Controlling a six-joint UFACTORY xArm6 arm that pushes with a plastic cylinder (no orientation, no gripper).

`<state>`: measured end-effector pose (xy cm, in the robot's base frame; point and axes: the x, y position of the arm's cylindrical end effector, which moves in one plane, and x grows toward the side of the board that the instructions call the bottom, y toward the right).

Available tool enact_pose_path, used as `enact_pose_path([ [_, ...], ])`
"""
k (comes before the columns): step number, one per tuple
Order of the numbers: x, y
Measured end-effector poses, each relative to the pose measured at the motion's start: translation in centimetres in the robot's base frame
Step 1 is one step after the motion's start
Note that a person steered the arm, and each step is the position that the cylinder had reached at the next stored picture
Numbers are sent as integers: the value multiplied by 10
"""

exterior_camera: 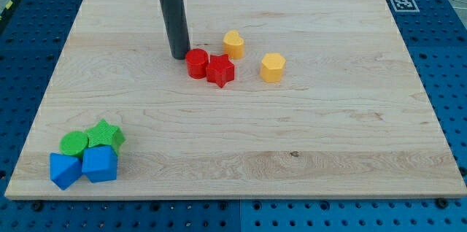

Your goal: Move the red blocks into the yellow hexagon

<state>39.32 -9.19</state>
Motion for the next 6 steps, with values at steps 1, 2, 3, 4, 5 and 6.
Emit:
enact_pose_path([
  [1, 18, 0],
  [2, 30, 6],
  [3, 33, 15],
  [4, 33, 30],
  [5, 33, 54],
  [6, 33, 75],
])
